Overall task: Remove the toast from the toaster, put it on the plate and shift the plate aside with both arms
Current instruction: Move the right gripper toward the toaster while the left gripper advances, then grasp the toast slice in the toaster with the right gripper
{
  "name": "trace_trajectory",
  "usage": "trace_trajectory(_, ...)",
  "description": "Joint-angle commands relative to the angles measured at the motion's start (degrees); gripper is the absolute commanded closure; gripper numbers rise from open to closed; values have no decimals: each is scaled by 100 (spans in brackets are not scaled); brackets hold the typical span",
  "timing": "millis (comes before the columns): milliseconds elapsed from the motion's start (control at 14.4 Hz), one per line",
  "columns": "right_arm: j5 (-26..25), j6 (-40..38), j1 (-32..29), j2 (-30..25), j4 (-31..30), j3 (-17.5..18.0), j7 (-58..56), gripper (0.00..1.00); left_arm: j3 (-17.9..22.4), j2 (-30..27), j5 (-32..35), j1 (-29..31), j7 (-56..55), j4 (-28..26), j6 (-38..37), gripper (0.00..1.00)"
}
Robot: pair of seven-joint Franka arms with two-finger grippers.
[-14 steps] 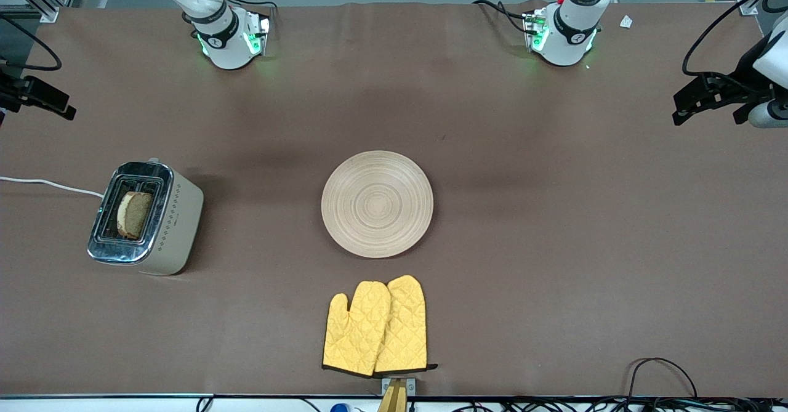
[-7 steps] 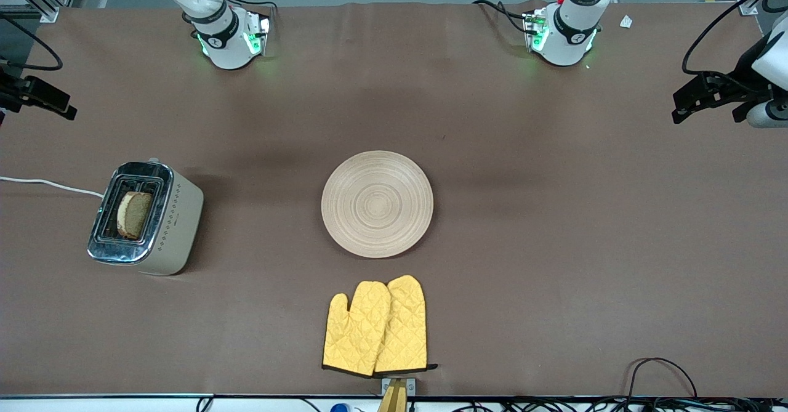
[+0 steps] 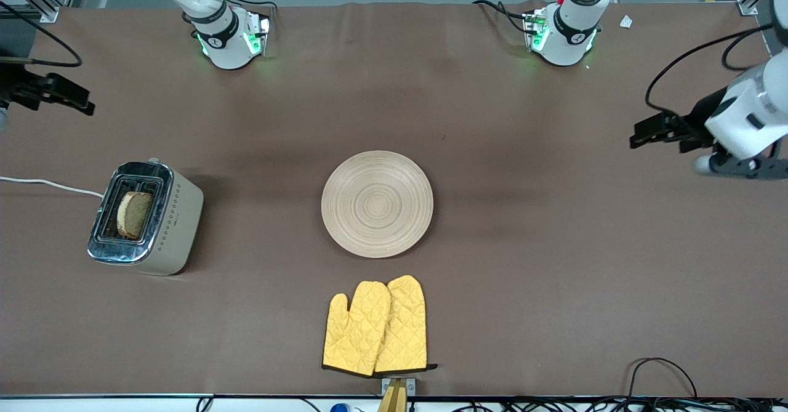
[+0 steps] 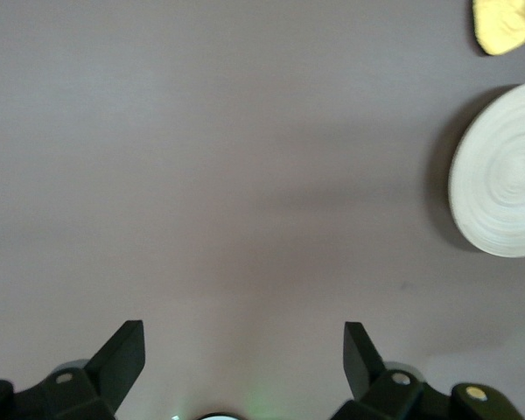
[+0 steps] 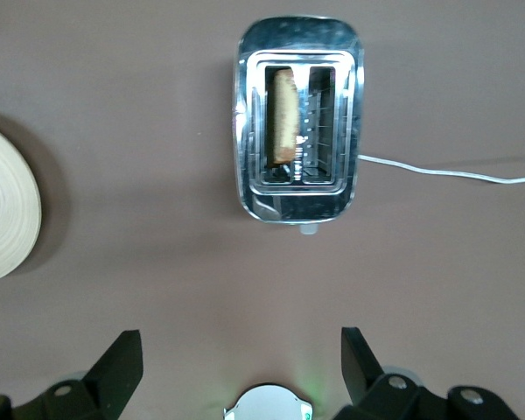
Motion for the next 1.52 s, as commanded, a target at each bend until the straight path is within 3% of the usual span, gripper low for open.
trace_trajectory(0,9,555,43,355,-362,-14,15,0,-10,474,-684,28,533,44,244,0)
trace_trajectory(277,18,2260,-185,460,-1444,-22,-64,0,-19,756,-1038,2,763,-106,702,0)
trace_trajectory(762,27,3843,-370,1146,-2007,-22,-81,0,-63,1100,-1196,-42,790,-114,1080,0)
trace_trajectory(970,27,4117,-528,1348,-2087,-22,-388,3,-63,1188,-1231,-51,833,-123,1098,0)
trace_trajectory(1040,27,4118,-555,1358,-2087,-22,-415,17,-63,1240,-1310,-42,947,-123,1098,0)
trace_trajectory(1178,27,4083,-564,1358,-2079,-22,-485,60,-63,1407,-1687,28,1289,-184,1098,0)
trace_trajectory(1317,27,4074,-616,1366,-2087,-22,-591,95,-63,1478,-1995,72,1466,-290,1185,0)
trace_trajectory(1455,27,4056,-617,1419,-2079,-22,-591,100,-63,1522,-2014,64,1475,-334,1264,0)
